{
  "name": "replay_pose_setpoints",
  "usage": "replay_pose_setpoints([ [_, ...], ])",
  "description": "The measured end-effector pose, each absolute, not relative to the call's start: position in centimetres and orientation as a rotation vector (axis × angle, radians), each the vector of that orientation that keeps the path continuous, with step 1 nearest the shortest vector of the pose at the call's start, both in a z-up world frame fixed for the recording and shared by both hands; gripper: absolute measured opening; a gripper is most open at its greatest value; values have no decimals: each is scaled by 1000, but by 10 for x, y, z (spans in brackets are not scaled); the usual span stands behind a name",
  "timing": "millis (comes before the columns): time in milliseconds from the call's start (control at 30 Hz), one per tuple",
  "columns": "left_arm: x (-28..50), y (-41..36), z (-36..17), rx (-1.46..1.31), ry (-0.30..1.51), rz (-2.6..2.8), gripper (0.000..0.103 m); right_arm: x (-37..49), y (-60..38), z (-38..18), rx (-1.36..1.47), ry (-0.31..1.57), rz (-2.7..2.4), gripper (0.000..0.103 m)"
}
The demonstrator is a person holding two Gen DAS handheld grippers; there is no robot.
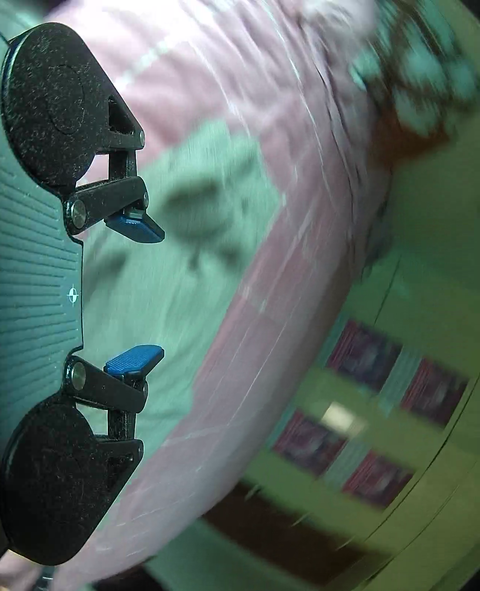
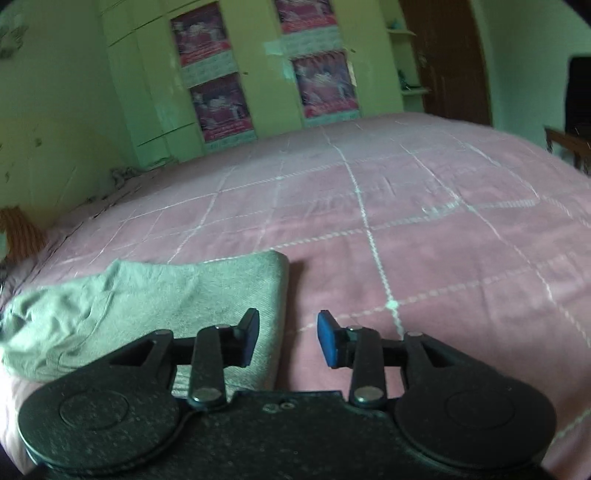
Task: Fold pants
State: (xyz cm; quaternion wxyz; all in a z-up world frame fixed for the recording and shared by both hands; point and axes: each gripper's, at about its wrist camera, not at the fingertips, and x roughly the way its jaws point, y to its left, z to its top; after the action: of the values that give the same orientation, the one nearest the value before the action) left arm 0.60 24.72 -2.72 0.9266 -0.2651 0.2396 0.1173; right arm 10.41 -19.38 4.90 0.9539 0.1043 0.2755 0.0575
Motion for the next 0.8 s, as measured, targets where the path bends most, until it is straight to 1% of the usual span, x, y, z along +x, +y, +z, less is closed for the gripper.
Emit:
replay_pose_setpoints([
  [133, 9, 307, -73, -785, 519, 268, 60, 109, -189, 42, 213, 578, 117, 37],
  [200, 27, 323, -103, -928, 521, 255, 60, 109, -185, 38, 192, 588, 123, 37],
  [267, 40, 334, -122, -998, 491, 221, 60, 108, -183, 37, 177, 592, 124, 36],
  [367, 60, 353, -138, -1091, 450, 177, 60, 109, -186, 37, 191, 591, 110, 36],
  [500, 93, 363, -150, -1132, 410, 131, 60, 111, -192, 33, 234, 604, 74, 37],
  [533, 100, 363, -151, -1116, 419, 119, 58, 112, -194, 31, 248, 608, 64, 37],
  [567, 105, 361, -149, -1083, 441, 140, 36, 113, -196, 30, 263, 611, 55, 38],
  [600, 103, 359, -146, -1103, 414, 146, 34, 113, -198, 28, 280, 616, 50, 38],
  [633, 92, 357, -136, -1106, 315, 81, 34, 113, -200, 27, 295, 623, 45, 38],
  [667, 87, 351, -126, -1030, 274, 52, 34, 114, -201, 26, 299, 628, 39, 38],
  [700, 86, 348, -123, -981, 296, 66, 34, 113, -203, 27, 303, 627, 35, 38],
  [767, 99, 361, -146, -1037, 459, 150, 36, 109, -206, 32, 316, 604, 36, 38],
  [800, 102, 365, -155, -1062, 468, 137, 36, 108, -208, 32, 326, 595, 31, 38],
])
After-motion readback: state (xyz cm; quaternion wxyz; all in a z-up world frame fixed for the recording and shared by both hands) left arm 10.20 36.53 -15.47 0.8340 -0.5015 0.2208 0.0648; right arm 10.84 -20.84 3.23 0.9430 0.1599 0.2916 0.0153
